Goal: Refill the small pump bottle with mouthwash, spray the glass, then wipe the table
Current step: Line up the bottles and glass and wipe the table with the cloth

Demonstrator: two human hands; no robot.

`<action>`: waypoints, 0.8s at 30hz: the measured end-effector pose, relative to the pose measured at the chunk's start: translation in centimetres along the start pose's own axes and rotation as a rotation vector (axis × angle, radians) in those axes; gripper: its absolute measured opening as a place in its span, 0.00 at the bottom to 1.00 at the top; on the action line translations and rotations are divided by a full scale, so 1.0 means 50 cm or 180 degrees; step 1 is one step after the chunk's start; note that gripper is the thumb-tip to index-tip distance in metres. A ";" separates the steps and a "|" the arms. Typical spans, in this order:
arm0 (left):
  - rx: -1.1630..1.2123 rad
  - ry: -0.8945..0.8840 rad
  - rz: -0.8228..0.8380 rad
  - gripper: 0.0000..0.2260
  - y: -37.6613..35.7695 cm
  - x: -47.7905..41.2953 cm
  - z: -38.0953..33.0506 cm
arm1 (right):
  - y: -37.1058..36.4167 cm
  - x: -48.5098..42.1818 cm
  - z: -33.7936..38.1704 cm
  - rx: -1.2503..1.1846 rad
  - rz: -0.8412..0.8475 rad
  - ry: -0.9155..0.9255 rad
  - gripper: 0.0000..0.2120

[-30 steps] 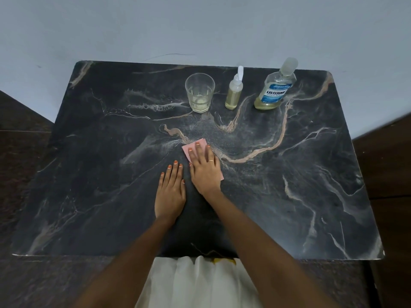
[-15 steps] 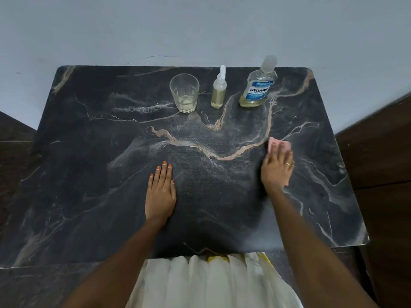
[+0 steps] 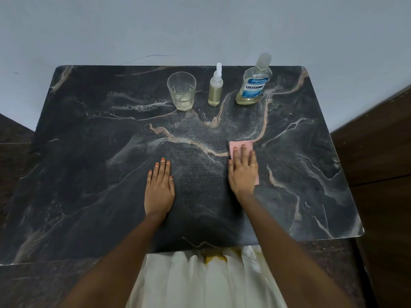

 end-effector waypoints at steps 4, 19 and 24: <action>0.0030 -0.0003 -0.0005 0.21 0.000 -0.003 0.000 | -0.035 0.039 0.084 -0.0050 0.0247 0.0523 0.24; -0.0023 -0.0015 0.0000 0.21 -0.007 0.004 0.004 | -0.040 0.069 -0.004 -0.0075 0.0009 0.0125 0.23; -0.0024 0.0032 0.0002 0.21 -0.011 0.011 -0.001 | -0.001 0.067 -0.149 -0.0372 -0.0278 -0.0685 0.23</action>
Point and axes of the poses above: each hand's wrist, its own x-axis away from the middle knuckle, its own y-axis out of the back of the hand, z = x × y, the point moved 2 cm from there along -x, towards the middle knuckle, and after that the axes turned 7 degrees about z, right-handed, at the moved point
